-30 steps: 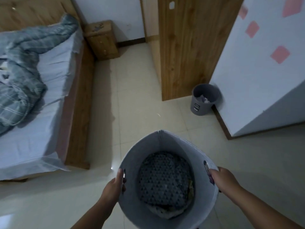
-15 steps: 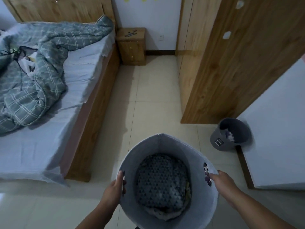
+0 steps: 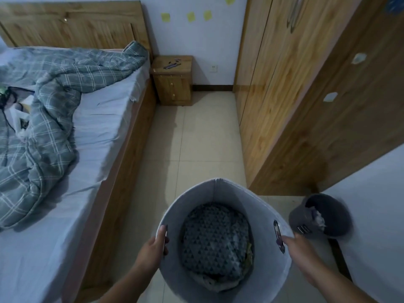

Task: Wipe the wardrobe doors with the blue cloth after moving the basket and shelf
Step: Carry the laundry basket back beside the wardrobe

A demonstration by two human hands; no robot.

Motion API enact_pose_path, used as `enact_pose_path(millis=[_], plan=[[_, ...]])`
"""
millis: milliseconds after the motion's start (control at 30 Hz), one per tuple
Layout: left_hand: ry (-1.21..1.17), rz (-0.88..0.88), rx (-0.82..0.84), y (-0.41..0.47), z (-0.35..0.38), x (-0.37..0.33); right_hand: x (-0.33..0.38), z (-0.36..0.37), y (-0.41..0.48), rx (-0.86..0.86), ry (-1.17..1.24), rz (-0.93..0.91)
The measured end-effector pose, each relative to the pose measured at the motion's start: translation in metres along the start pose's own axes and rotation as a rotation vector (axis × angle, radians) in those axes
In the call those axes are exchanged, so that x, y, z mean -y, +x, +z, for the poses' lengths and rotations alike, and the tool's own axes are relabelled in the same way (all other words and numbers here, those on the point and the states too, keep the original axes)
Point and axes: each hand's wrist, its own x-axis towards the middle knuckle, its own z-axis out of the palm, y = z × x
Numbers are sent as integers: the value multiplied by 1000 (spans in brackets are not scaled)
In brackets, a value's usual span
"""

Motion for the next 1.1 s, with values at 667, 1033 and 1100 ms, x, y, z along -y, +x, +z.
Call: enact_pose_path(millis=[667,1033,1100], plan=[[-15,8,-107,250,-19,-240,313,57,238,43,-35,-48],[40,43,0,434,-72,-383,486,101,302,7,81,-17],[73,64,8,460,-78,-411,508,104,318,9,100,-16]])
